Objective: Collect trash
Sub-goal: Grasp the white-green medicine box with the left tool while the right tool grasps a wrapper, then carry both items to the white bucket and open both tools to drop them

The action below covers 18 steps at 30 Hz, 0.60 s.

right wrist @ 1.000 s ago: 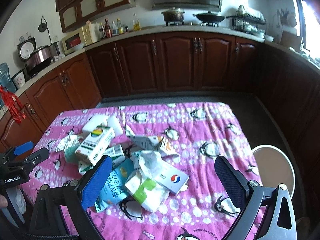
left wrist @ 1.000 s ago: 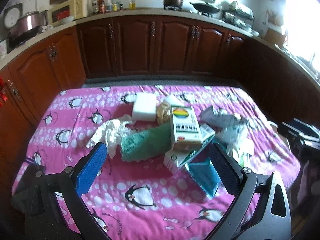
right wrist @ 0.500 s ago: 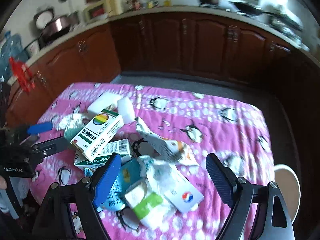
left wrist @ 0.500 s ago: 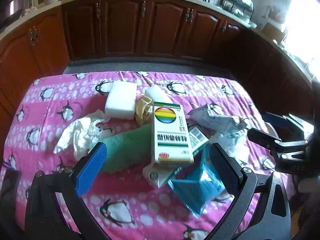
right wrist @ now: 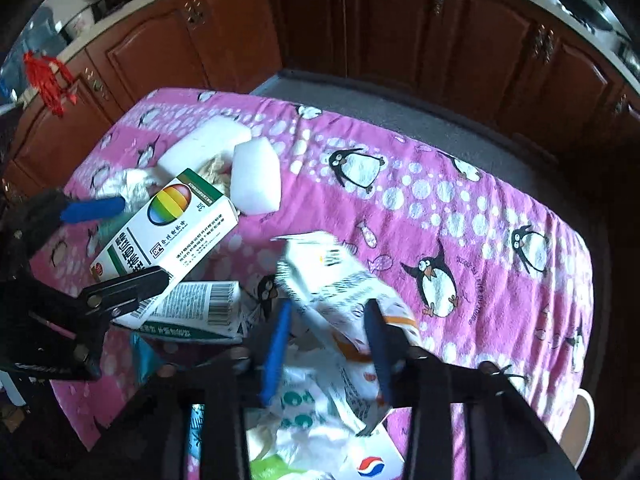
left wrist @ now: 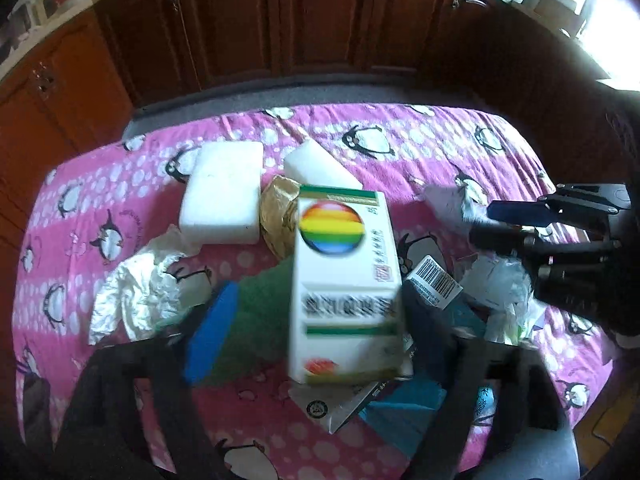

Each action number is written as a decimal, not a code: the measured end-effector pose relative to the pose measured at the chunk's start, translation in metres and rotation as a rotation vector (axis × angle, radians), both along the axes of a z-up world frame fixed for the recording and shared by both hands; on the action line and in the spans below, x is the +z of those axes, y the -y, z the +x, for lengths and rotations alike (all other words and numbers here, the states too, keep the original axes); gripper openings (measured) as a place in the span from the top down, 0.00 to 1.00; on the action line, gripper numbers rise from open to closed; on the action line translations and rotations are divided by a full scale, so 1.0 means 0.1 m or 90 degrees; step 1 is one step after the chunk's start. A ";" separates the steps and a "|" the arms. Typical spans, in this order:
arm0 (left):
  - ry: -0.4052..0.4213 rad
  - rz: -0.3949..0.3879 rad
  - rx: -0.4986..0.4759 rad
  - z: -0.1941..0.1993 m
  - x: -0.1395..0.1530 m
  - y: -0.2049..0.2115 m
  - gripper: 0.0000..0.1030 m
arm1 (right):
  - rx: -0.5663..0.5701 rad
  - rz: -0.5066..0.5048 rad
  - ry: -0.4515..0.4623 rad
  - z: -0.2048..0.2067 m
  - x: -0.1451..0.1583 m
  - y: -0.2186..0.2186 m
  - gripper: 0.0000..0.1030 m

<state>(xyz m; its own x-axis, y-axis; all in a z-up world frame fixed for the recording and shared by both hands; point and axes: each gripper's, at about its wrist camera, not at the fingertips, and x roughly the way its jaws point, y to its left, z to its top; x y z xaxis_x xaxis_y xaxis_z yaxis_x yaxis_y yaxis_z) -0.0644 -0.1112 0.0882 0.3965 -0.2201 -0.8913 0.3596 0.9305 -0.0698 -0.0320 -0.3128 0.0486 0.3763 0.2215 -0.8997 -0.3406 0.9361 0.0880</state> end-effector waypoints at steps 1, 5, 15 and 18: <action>-0.008 -0.002 -0.001 0.02 -0.02 -0.01 0.45 | -0.005 0.005 0.006 -0.01 0.01 0.03 0.83; -0.010 -0.026 0.002 0.01 0.00 -0.07 0.46 | -0.027 0.037 0.039 -0.12 0.15 0.16 0.91; 0.062 -0.077 -0.037 -0.29 0.58 -0.03 0.47 | -0.122 0.157 0.117 -0.53 0.66 0.75 0.93; 0.069 -0.095 -0.067 -0.39 0.72 0.15 0.47 | -0.146 0.172 0.137 -0.69 0.76 0.93 0.93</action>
<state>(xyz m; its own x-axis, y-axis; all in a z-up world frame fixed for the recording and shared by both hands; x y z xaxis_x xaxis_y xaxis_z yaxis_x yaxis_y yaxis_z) -0.1039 -0.1261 0.1606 0.4567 -0.3914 -0.7989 0.4667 0.8699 -0.1595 -0.1008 -0.4055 0.1249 0.6164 0.3267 -0.7165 -0.1628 0.9431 0.2900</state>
